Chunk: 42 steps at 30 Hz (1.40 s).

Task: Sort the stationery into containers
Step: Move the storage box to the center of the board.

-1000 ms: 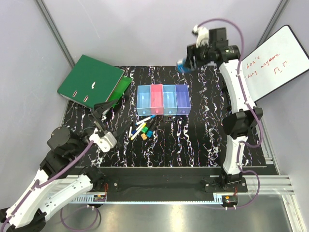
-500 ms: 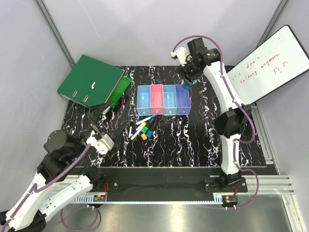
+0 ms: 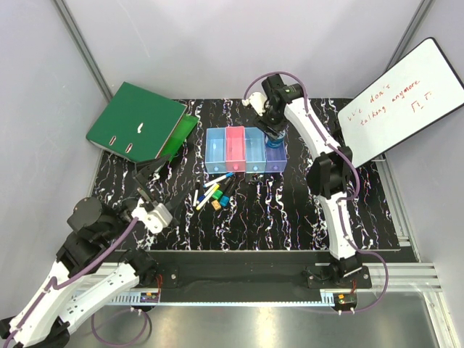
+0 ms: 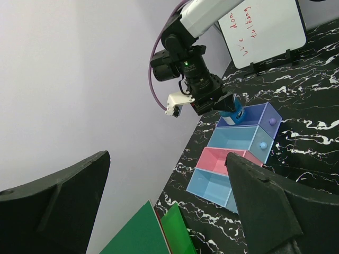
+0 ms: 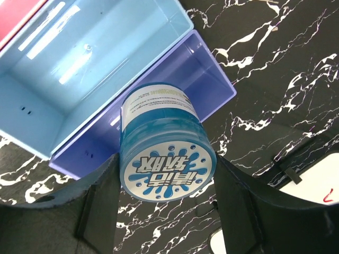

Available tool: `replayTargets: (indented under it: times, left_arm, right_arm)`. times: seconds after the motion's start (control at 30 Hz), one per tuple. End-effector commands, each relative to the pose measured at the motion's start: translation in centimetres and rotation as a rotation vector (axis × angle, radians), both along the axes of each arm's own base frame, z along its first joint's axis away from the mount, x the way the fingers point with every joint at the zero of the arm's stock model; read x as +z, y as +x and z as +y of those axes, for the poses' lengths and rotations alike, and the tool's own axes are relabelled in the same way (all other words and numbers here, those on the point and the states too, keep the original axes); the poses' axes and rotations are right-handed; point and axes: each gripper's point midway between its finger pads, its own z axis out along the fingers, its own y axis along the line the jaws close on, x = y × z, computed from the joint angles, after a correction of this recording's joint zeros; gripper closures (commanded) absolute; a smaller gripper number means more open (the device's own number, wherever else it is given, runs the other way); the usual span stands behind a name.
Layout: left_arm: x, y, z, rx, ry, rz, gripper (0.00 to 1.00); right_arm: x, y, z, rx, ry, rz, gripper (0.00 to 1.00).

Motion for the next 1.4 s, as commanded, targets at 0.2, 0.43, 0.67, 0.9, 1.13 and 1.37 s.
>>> replayTargets:
  times: [0.2, 0.43, 0.67, 0.9, 1.13, 1.37]
  left_arm:
    - [0.3, 0.5, 0.0, 0.019, -0.035, -0.008, 0.01]
    - [0.2, 0.7, -0.3, 0.015, -0.036, 0.001, 0.01]
    - [0.1, 0.7, -0.4, 0.01, -0.041, 0.01, 0.01]
    - [-0.1, 0.7, -0.5, 0.004, -0.046, 0.021, 0.01]
    - [-0.6, 0.6, -1.2, -0.024, -0.043, 0.04, 0.01]
    - [-0.4, 0.4, -1.2, -0.035, -0.046, 0.035, 0.01]
  right_arm:
    - [0.6, 4.1, 0.2, 0.006, -0.02, -0.147, 1.0]
    - [-0.9, 5.1, 0.6, -0.005, -0.014, -0.153, 1.0]
    - [-1.5, 5.8, 0.8, -0.015, -0.011, -0.165, 0.96]
    - [-0.7, 6.5, 0.8, -0.032, -0.005, -0.201, 0.8]
    - [0.6, 6.6, 0.6, -0.035, -0.006, -0.231, 0.64]
    - [0.2, 6.1, 0.5, -0.033, -0.013, -0.214, 0.49]
